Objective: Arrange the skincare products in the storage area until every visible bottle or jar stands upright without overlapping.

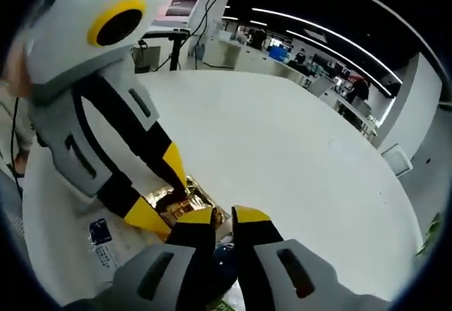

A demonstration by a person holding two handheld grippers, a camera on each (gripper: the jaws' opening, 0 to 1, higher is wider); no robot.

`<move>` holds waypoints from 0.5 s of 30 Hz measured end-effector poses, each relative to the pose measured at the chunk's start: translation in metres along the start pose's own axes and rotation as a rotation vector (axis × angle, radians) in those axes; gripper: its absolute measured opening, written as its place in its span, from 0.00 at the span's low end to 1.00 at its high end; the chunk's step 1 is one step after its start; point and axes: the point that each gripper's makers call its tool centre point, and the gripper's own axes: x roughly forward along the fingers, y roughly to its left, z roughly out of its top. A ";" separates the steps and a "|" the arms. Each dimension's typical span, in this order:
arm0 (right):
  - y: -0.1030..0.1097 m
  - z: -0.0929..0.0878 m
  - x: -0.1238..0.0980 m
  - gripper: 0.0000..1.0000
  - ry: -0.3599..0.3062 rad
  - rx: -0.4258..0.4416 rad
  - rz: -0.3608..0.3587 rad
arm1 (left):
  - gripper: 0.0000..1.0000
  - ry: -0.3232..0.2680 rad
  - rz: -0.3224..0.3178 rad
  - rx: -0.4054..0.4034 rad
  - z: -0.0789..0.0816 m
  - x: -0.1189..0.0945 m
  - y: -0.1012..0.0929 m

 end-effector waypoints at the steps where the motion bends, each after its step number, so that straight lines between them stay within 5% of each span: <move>1: 0.000 0.000 -0.001 0.11 -0.001 0.009 0.001 | 0.27 0.001 -0.002 0.003 0.000 0.000 0.000; 15: 0.000 -0.001 -0.009 0.14 -0.007 0.028 0.003 | 0.28 0.016 -0.002 -0.021 0.001 -0.005 -0.003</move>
